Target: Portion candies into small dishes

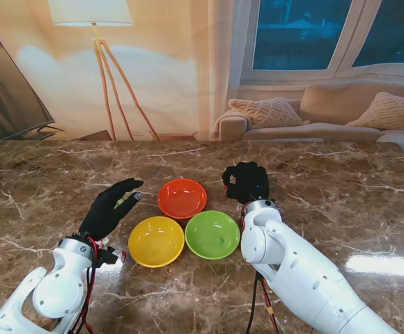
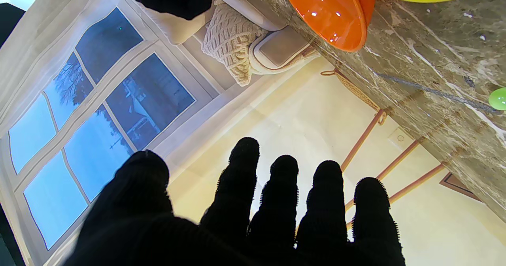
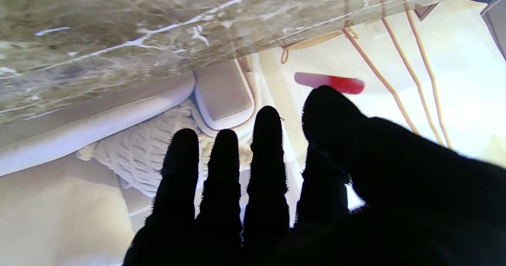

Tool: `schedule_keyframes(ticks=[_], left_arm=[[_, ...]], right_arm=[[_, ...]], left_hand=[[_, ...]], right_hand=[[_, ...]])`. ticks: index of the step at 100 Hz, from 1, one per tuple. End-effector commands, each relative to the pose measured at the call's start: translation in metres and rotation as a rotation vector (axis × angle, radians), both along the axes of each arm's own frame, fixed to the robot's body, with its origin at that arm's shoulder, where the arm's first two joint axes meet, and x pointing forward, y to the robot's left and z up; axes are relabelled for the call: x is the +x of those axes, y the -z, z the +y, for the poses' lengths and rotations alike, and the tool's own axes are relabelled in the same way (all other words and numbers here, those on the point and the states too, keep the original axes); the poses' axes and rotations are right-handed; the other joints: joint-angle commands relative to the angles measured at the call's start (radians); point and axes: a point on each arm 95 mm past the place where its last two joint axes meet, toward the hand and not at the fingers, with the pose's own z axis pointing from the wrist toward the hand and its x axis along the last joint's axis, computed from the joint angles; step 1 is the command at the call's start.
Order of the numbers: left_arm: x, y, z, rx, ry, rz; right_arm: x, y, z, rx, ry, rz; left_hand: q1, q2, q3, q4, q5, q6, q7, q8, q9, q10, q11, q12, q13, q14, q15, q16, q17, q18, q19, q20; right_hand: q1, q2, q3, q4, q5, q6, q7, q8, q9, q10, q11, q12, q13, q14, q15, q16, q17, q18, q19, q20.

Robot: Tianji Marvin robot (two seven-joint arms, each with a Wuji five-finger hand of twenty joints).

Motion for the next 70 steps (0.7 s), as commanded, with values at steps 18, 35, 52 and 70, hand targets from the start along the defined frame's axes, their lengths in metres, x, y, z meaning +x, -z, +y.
schedule_keyframes(ticks=[18, 35, 52, 70], left_arm=[[-0.001, 0.002, 0.0, 0.0, -0.005, 0.011], [-0.002, 0.001, 0.002, 0.002, -0.009, 0.012], [-0.002, 0.001, 0.004, 0.001, -0.016, 0.011], [-0.002, 0.0, 0.005, 0.0, -0.018, 0.011]], right_arm=[[0.011, -0.013, 0.039, 0.053, -0.048, 0.012], [0.017, -0.011, 0.06, 0.061, -0.085, 0.045], [0.02, -0.005, 0.074, 0.052, -0.113, 0.077], [0.025, 0.004, 0.085, 0.049, -0.123, 0.119]], left_hand=[[0.001, 0.006, -0.024, 0.009, 0.0, -0.019, -0.002, 0.017, -0.002, 0.01, -0.012, 0.002, -0.02, -0.018, -0.02, -0.014, -0.015, 0.012, -0.026, -0.015], [0.0, 0.007, -0.024, 0.009, 0.0, -0.017, -0.002, 0.017, -0.001, 0.01, -0.011, 0.002, -0.02, -0.015, -0.02, -0.014, -0.014, 0.011, -0.025, -0.015], [-0.001, 0.006, -0.024, 0.009, 0.001, -0.018, -0.002, 0.017, 0.0, 0.011, -0.011, 0.002, -0.021, -0.016, -0.02, -0.015, -0.014, 0.012, -0.024, -0.015], [0.0, 0.007, -0.024, 0.009, 0.001, -0.017, -0.002, 0.017, 0.0, 0.011, -0.011, 0.002, -0.02, -0.015, -0.019, -0.014, -0.015, 0.013, -0.025, -0.015]], right_hand=[[0.022, 0.019, -0.017, -0.033, 0.073, -0.006, 0.094, 0.011, 0.012, -0.004, -0.007, 0.008, 0.026, -0.066, 0.002, 0.014, 0.014, -0.013, 0.001, 0.022], [0.022, 0.018, -0.017, -0.032, 0.073, -0.006, 0.094, 0.01, 0.006, -0.003, -0.012, 0.009, 0.022, -0.066, -0.001, 0.014, 0.007, -0.013, -0.001, 0.023], [0.022, 0.017, -0.017, -0.032, 0.072, -0.006, 0.094, 0.01, 0.002, -0.002, -0.016, 0.009, 0.018, -0.064, -0.004, 0.014, 0.001, -0.011, -0.007, 0.022], [0.024, 0.017, -0.019, -0.031, 0.07, -0.004, 0.093, 0.008, -0.001, 0.0, -0.017, 0.007, 0.017, -0.065, -0.003, 0.016, -0.001, -0.01, -0.012, 0.021]])
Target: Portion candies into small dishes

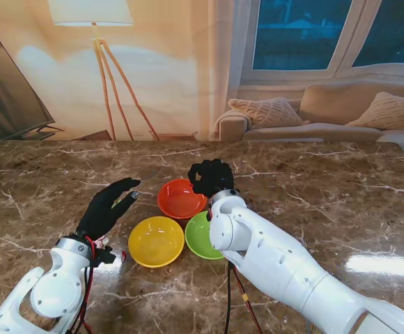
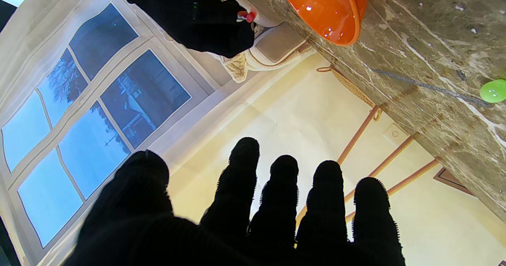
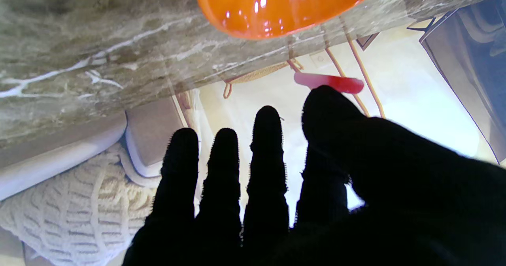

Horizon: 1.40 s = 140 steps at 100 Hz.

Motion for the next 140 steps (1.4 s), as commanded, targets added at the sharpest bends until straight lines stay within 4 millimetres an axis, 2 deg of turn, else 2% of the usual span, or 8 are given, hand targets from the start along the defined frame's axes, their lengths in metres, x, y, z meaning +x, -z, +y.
schedule_keyframes(ticks=[1, 51, 56, 63, 69, 85, 113, 140], left_arm=[[-0.002, 0.002, 0.0, -0.002, -0.003, 0.008], [-0.003, 0.001, 0.001, -0.005, -0.003, 0.01], [-0.003, 0.001, 0.001, -0.004, -0.002, 0.01], [-0.003, 0.001, 0.001, -0.004, -0.002, 0.009], [-0.003, 0.001, 0.002, -0.004, -0.003, 0.009], [-0.003, 0.002, 0.001, -0.004, -0.002, 0.009], [-0.003, 0.002, 0.001, -0.002, -0.001, 0.01], [-0.003, 0.002, 0.001, -0.001, 0.0, 0.007]], right_arm=[[0.0, 0.005, 0.009, 0.0, -0.013, 0.033], [0.004, 0.021, 0.015, -0.066, -0.013, 0.132], [0.004, 0.022, 0.014, -0.073, -0.016, 0.14], [0.004, 0.024, 0.013, -0.08, -0.021, 0.149], [0.003, 0.025, 0.012, -0.084, -0.025, 0.155], [0.003, 0.024, 0.009, -0.094, -0.036, 0.148], [-0.002, 0.009, 0.002, -0.078, -0.033, 0.08], [-0.021, -0.027, -0.026, -0.063, -0.005, -0.062]], left_hand=[[0.0, 0.006, -0.024, 0.009, 0.001, -0.016, -0.002, 0.017, 0.0, 0.011, -0.011, 0.002, -0.019, -0.015, -0.019, -0.014, -0.015, 0.013, -0.025, -0.015], [-0.001, 0.007, -0.025, 0.009, 0.001, -0.018, -0.003, 0.017, 0.001, 0.011, -0.012, 0.002, -0.02, -0.016, -0.02, -0.015, -0.014, 0.015, -0.026, -0.015], [-0.001, 0.008, -0.025, 0.008, 0.001, -0.017, -0.003, 0.017, 0.0, 0.011, -0.012, 0.002, -0.02, -0.016, -0.02, -0.015, -0.015, 0.015, -0.026, -0.016], [-0.002, 0.007, -0.025, 0.008, 0.001, -0.017, -0.003, 0.017, 0.001, 0.013, -0.012, 0.002, -0.02, -0.014, -0.02, -0.015, -0.015, 0.015, -0.027, -0.016], [-0.002, 0.007, -0.025, 0.008, 0.001, -0.018, -0.003, 0.017, 0.0, 0.012, -0.012, 0.002, -0.019, -0.016, -0.02, -0.014, -0.015, 0.015, -0.027, -0.016], [-0.002, 0.007, -0.025, 0.008, 0.001, -0.015, -0.003, 0.017, 0.0, 0.013, -0.012, 0.002, -0.02, -0.015, -0.02, -0.014, -0.015, 0.014, -0.027, -0.016], [-0.001, 0.007, -0.026, 0.008, 0.001, -0.017, -0.002, 0.017, 0.0, 0.011, -0.012, 0.002, -0.02, -0.017, -0.02, -0.014, -0.015, 0.013, -0.026, -0.016], [0.0, 0.006, -0.025, 0.008, 0.001, -0.018, -0.002, 0.017, 0.0, 0.013, -0.012, 0.002, -0.019, -0.016, -0.02, -0.014, -0.014, 0.013, -0.026, -0.016]], right_hand=[[0.024, 0.017, -0.019, -0.031, 0.069, -0.004, 0.093, 0.017, -0.003, -0.001, -0.013, 0.007, 0.007, -0.065, -0.007, 0.016, -0.011, -0.009, -0.013, 0.02], [0.039, -0.002, -0.05, -0.009, 0.067, 0.003, 0.085, -0.046, -0.024, 0.019, -0.054, -0.091, -0.003, -0.054, -0.008, 0.012, -0.015, -0.006, -0.018, 0.018], [0.029, -0.039, -0.045, -0.004, 0.063, 0.034, 0.08, -0.164, -0.022, 0.027, -0.084, -0.151, -0.003, -0.054, -0.009, 0.011, -0.014, -0.003, -0.018, 0.016], [-0.02, -0.098, -0.025, 0.004, -0.012, 0.141, 0.046, -0.424, -0.028, 0.037, -0.123, -0.203, -0.003, -0.046, -0.022, 0.004, -0.015, 0.0, -0.022, 0.013], [-0.066, -0.097, 0.005, 0.036, -0.021, 0.243, -0.103, -0.559, -0.035, 0.043, -0.142, -0.22, -0.005, -0.044, -0.031, 0.0, -0.017, 0.002, -0.027, 0.011], [-0.147, -0.079, 0.035, 0.152, 0.01, 0.291, -0.318, -0.492, -0.043, 0.048, -0.151, -0.227, -0.01, -0.04, -0.042, 0.002, -0.024, 0.006, -0.041, 0.009], [-0.144, -0.098, 0.023, 0.105, 0.015, 0.264, -0.283, -0.471, -0.044, 0.05, -0.153, -0.224, -0.013, -0.038, -0.045, 0.001, -0.028, 0.008, -0.049, 0.006], [-0.177, -0.078, -0.007, 0.128, -0.004, 0.245, -0.285, -0.455, -0.054, 0.055, -0.16, -0.223, -0.02, -0.034, -0.053, 0.0, -0.038, 0.008, -0.064, 0.002]])
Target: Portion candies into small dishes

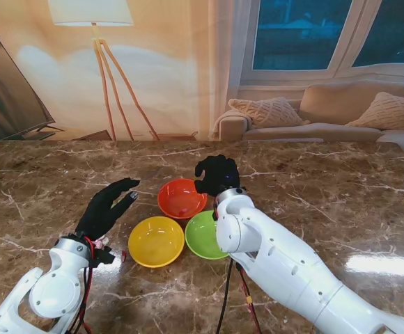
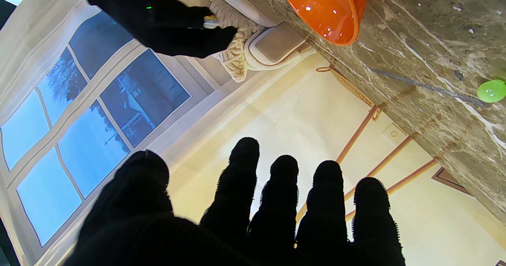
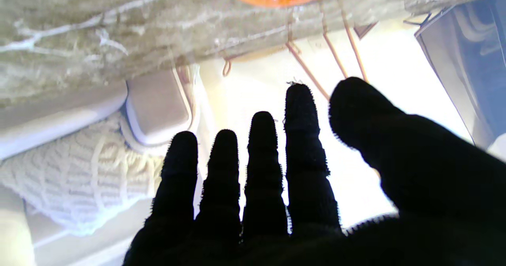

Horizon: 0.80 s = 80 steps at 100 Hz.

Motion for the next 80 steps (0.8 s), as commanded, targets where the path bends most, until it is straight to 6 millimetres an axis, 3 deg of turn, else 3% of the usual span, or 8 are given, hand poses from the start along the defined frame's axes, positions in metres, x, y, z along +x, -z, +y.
schedule_keyframes(ticks=[1, 26, 48, 61, 65, 74, 80], left_arm=[[-0.002, 0.002, -0.001, 0.002, 0.001, 0.005], [-0.002, 0.002, -0.001, 0.004, 0.001, 0.002], [-0.002, 0.002, -0.001, 0.004, 0.001, -0.001], [-0.003, 0.002, -0.001, 0.004, 0.001, 0.0], [-0.003, 0.002, -0.001, 0.004, 0.002, -0.001], [-0.003, 0.003, -0.001, 0.005, 0.002, -0.001], [-0.002, 0.003, -0.001, 0.005, 0.001, -0.001]], right_arm=[[-0.005, 0.0, -0.013, -0.021, 0.012, -0.013], [-0.025, -0.006, -0.056, -0.07, 0.05, -0.049], [-0.042, 0.015, -0.092, -0.129, 0.105, -0.008], [-0.051, 0.031, -0.109, -0.154, 0.141, 0.03], [-0.053, 0.036, -0.113, -0.162, 0.151, 0.041], [-0.059, 0.048, -0.121, -0.172, 0.18, 0.067], [-0.063, 0.057, -0.127, -0.176, 0.203, 0.085]], left_hand=[[0.0, 0.007, -0.025, 0.008, 0.001, -0.019, -0.002, 0.017, 0.001, 0.013, -0.012, 0.002, -0.02, -0.017, -0.02, -0.014, -0.015, 0.013, -0.026, -0.016], [0.0, 0.006, -0.025, 0.008, 0.002, -0.017, -0.002, 0.017, 0.002, 0.012, -0.011, 0.002, -0.02, -0.016, -0.02, -0.015, -0.014, 0.014, -0.026, -0.016], [0.0, 0.005, -0.025, 0.008, 0.001, -0.018, -0.002, 0.018, 0.001, 0.011, -0.012, 0.002, -0.02, -0.016, -0.02, -0.015, -0.014, 0.015, -0.026, -0.016], [0.001, 0.006, -0.025, 0.007, 0.001, -0.019, -0.002, 0.018, 0.001, 0.013, -0.012, 0.002, -0.019, -0.017, -0.019, -0.014, -0.014, 0.014, -0.026, -0.016], [0.001, 0.006, -0.025, 0.007, 0.001, -0.018, -0.002, 0.018, 0.001, 0.012, -0.012, 0.002, -0.019, -0.015, -0.02, -0.014, -0.014, 0.015, -0.026, -0.016], [0.002, 0.005, -0.025, 0.008, 0.002, -0.017, -0.002, 0.018, 0.002, 0.011, -0.011, 0.003, -0.02, -0.016, -0.02, -0.015, -0.014, 0.015, -0.026, -0.015], [0.003, 0.005, -0.024, 0.008, 0.001, -0.015, -0.002, 0.018, 0.001, 0.013, -0.011, 0.003, -0.019, -0.016, -0.02, -0.014, -0.015, 0.014, -0.026, -0.016]], right_hand=[[-0.032, 0.006, -0.008, 0.025, -0.011, -0.023, 0.005, 0.026, -0.027, 0.006, -0.005, -0.01, -0.02, -0.036, -0.011, 0.0, -0.013, 0.003, -0.021, 0.002], [0.011, -0.018, -0.006, 0.043, -0.041, -0.034, -0.006, 0.064, -0.087, 0.015, -0.025, -0.01, -0.076, -0.032, -0.028, -0.002, -0.05, -0.003, -0.058, -0.002], [0.061, -0.066, 0.05, 0.086, -0.065, -0.046, -0.023, 0.125, -0.128, 0.019, -0.031, -0.01, -0.105, -0.03, -0.031, -0.006, -0.064, -0.003, -0.078, 0.001], [0.088, -0.095, 0.08, 0.087, -0.081, -0.05, -0.023, 0.156, -0.153, 0.022, -0.029, -0.008, -0.125, -0.029, -0.029, -0.006, -0.075, -0.006, -0.085, 0.002], [0.096, -0.101, 0.078, 0.075, -0.08, -0.064, 0.006, 0.192, -0.154, 0.019, -0.015, -0.001, -0.124, -0.029, -0.025, -0.007, -0.075, -0.005, -0.085, 0.003], [0.123, -0.134, 0.067, -0.021, -0.09, -0.092, 0.102, 0.256, -0.157, 0.018, 0.006, 0.017, -0.125, -0.027, -0.021, -0.008, -0.075, -0.004, -0.083, 0.003], [0.129, -0.141, 0.062, -0.039, -0.093, -0.1, 0.135, 0.27, -0.159, 0.019, 0.009, 0.02, -0.126, -0.026, -0.019, -0.009, -0.077, -0.004, -0.082, 0.003]])
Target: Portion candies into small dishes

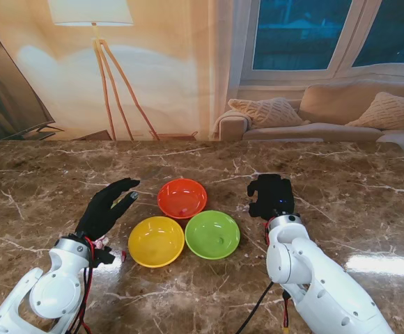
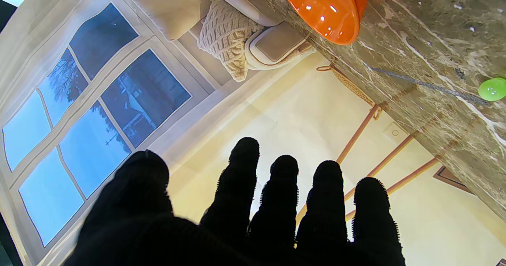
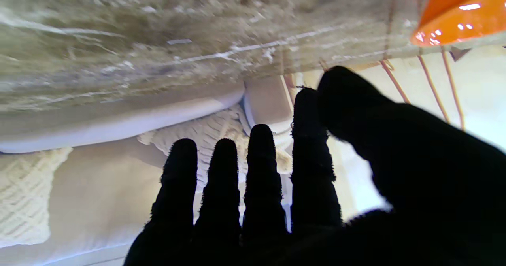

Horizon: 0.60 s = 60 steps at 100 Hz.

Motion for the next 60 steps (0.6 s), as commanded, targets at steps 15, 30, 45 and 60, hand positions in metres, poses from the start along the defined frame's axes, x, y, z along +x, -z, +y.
schedule_keyframes(ticks=[15, 30, 45, 60], left_arm=[[-0.002, 0.003, -0.002, 0.0, 0.006, 0.009], [-0.002, 0.004, -0.003, 0.001, 0.009, 0.01], [-0.002, 0.004, -0.003, 0.001, 0.005, 0.009], [-0.002, 0.004, -0.004, 0.002, 0.01, 0.011]], right_arm=[[-0.016, 0.044, -0.024, -0.022, 0.088, 0.101], [-0.019, 0.055, -0.032, -0.024, 0.121, 0.125], [-0.022, 0.063, -0.038, -0.029, 0.137, 0.136], [-0.022, 0.071, -0.04, -0.023, 0.144, 0.143]], left_hand=[[0.006, 0.003, -0.023, 0.008, 0.003, -0.018, -0.001, 0.018, 0.001, 0.012, -0.012, 0.002, -0.019, -0.016, -0.02, -0.014, -0.014, 0.014, -0.027, -0.016], [0.009, 0.002, -0.023, 0.007, 0.003, -0.016, -0.001, 0.018, 0.0, 0.012, -0.011, 0.003, -0.02, -0.017, -0.02, -0.014, -0.014, 0.014, -0.026, -0.016], [0.009, 0.003, -0.024, 0.005, 0.002, -0.018, -0.001, 0.018, 0.001, 0.012, -0.011, 0.003, -0.02, -0.018, -0.02, -0.015, -0.014, 0.012, -0.026, -0.015], [0.01, 0.003, -0.024, 0.005, 0.002, -0.018, -0.001, 0.018, 0.0, 0.012, -0.011, 0.002, -0.021, -0.016, -0.02, -0.015, -0.014, 0.013, -0.027, -0.016]], right_hand=[[0.029, -0.026, 0.015, -0.066, -0.03, -0.028, 0.072, 0.031, -0.025, 0.005, 0.019, 0.02, -0.039, -0.026, 0.014, -0.007, -0.014, -0.005, -0.019, 0.003], [0.022, -0.02, 0.006, -0.072, -0.037, -0.027, 0.087, 0.035, -0.028, 0.005, 0.02, 0.02, -0.04, -0.027, 0.015, -0.007, -0.016, -0.005, -0.018, 0.002], [0.016, -0.01, 0.013, -0.056, -0.046, -0.014, 0.063, 0.008, -0.031, 0.003, 0.022, 0.019, -0.04, -0.028, 0.016, -0.007, -0.017, -0.006, -0.017, 0.002], [0.016, -0.012, 0.015, -0.053, -0.04, -0.018, 0.061, 0.004, -0.026, 0.002, 0.026, 0.02, -0.034, -0.028, 0.019, -0.005, -0.013, -0.006, -0.015, 0.002]])
